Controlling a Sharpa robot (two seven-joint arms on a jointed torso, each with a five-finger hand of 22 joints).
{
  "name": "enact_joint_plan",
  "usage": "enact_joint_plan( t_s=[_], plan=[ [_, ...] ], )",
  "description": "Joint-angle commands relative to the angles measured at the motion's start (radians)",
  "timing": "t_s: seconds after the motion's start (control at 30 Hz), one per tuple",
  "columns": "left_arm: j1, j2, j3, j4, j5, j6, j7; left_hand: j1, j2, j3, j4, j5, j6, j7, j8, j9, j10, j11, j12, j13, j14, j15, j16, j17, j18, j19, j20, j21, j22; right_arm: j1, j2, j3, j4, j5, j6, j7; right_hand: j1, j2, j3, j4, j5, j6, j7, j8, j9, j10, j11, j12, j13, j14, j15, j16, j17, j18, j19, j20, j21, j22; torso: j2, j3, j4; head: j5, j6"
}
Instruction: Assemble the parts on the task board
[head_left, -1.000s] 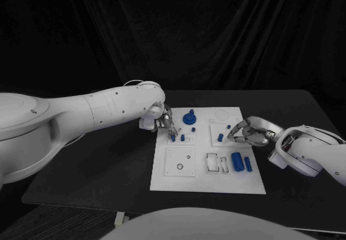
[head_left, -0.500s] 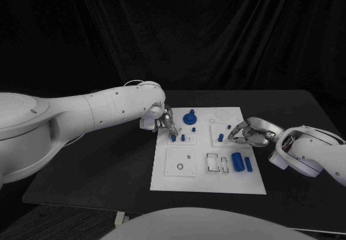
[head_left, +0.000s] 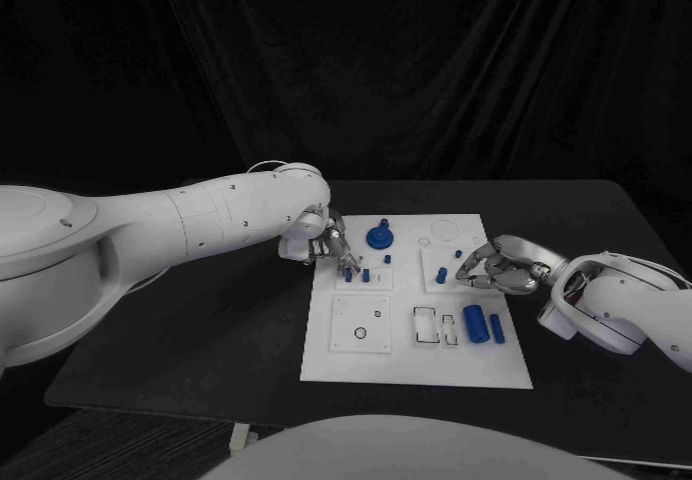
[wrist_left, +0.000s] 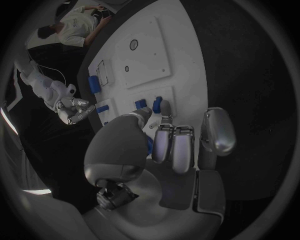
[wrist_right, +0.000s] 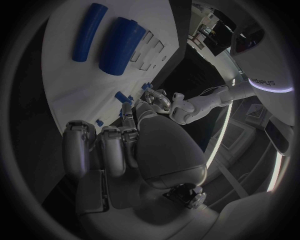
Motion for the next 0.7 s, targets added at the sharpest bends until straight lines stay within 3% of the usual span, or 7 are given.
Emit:
enact_joint_plan(
  t_s=[0.03, 0.2, 0.33, 0.37, 0.5, 0.7],
  plan=[
    [-0.002, 0.000, 0.001, 0.003, 0.009, 0.004, -0.002, -0.009, 0.000, -0.005, 0.000, -0.005, 0.003, 0.002, 0.006, 0.002, 0.018, 0.000, -0.002, 0.135, 0.073, 0.001, -0.005, 0.205, 0.009, 0.007, 0.000, 0.006, 0.160, -0.003, 0.000, 0.001, 0.000, 0.000, 0.012, -0.016, 0.005, 0.004, 0.004, -0.004, 0.006, 0.002, -0.002, 0.000, 0.001, 0.108, -0.006, -0.002, 0.051, 0.107, -0.007, 0.003, 0.263, 0.010, 0.027, -0.002, -0.004, 0.219, 0.000, 0.0001, 0.0001, 0.000, 0.000],
    [-0.002, 0.000, 0.001, 0.004, 0.009, 0.004, -0.003, -0.009, 0.001, -0.006, -0.003, -0.007, 0.006, 0.000, 0.014, 0.010, 0.018, -0.001, -0.003, 0.135, 0.073, 0.000, -0.006, 0.205, 0.009, 0.007, 0.000, 0.004, 0.160, -0.003, 0.000, 0.001, 0.000, 0.000, 0.014, -0.017, 0.004, 0.004, 0.004, -0.004, 0.007, 0.003, -0.002, 0.001, 0.001, 0.108, -0.006, -0.002, 0.051, 0.107, -0.007, 0.003, 0.263, 0.010, 0.027, -0.002, -0.004, 0.218, 0.000, 0.0001, 0.0000, 0.000, 0.000],
    [-0.002, 0.000, 0.001, 0.003, 0.009, 0.002, -0.002, 0.010, 0.000, 0.001, -0.009, 0.041, -0.002, -0.005, 0.032, 0.035, 0.018, -0.005, -0.003, 0.135, 0.074, -0.003, -0.005, 0.205, 0.009, 0.008, -0.003, 0.004, 0.160, -0.003, 0.000, 0.001, 0.000, 0.000, 0.014, -0.018, 0.004, 0.004, 0.004, -0.004, 0.007, 0.003, -0.002, 0.001, 0.001, 0.108, -0.006, -0.002, 0.051, 0.107, -0.007, 0.003, 0.263, 0.010, 0.027, -0.002, -0.004, 0.218, 0.000, 0.0001, 0.0000, 0.000, 0.000],
    [-0.002, 0.001, 0.001, 0.003, 0.009, 0.000, -0.001, 0.023, -0.002, 0.010, -0.012, 0.091, -0.009, -0.007, 0.037, 0.046, 0.018, -0.006, -0.004, 0.134, 0.074, -0.005, -0.005, 0.205, 0.009, 0.008, -0.004, 0.004, 0.160, -0.003, 0.000, 0.001, 0.000, 0.000, 0.014, -0.018, 0.004, 0.004, 0.004, -0.004, 0.007, 0.003, -0.002, 0.001, 0.001, 0.108, -0.006, -0.002, 0.051, 0.107, -0.007, 0.003, 0.263, 0.010, 0.027, -0.002, -0.004, 0.218, 0.000, 0.0002, 0.0000, 0.000, 0.000],
    [-0.002, 0.002, 0.001, 0.000, 0.009, -0.003, 0.001, 0.046, -0.009, 0.034, -0.018, 0.183, -0.020, -0.009, 0.045, 0.064, 0.018, -0.010, -0.004, 0.134, 0.074, -0.007, -0.004, 0.205, 0.009, 0.009, -0.007, 0.004, 0.161, -0.003, 0.000, 0.001, 0.000, 0.000, 0.015, -0.018, 0.004, 0.005, 0.004, -0.003, 0.010, 0.003, -0.003, 0.001, 0.001, 0.108, -0.006, -0.002, 0.051, 0.107, -0.007, 0.003, 0.263, 0.010, 0.026, -0.002, -0.005, 0.218, 0.000, 0.0001, 0.0000, 0.001, 0.000],
    [-0.002, 0.007, 0.001, -0.004, 0.009, -0.009, 0.007, 0.066, -0.021, 0.069, -0.030, 0.273, -0.026, -0.012, 0.053, 0.080, 0.017, -0.012, -0.003, 0.135, 0.075, -0.009, -0.003, 0.207, 0.009, 0.009, -0.009, 0.005, 0.161, -0.003, 0.001, 0.001, 0.000, 0.000, 0.016, -0.018, 0.004, 0.005, 0.004, -0.003, 0.010, 0.003, -0.003, 0.001, 0.001, 0.108, -0.006, -0.002, 0.051, 0.107, -0.007, 0.003, 0.263, 0.010, 0.026, -0.002, -0.005, 0.218, 0.000, -0.0004, 0.0000, 0.001, 0.000]
  ],
)
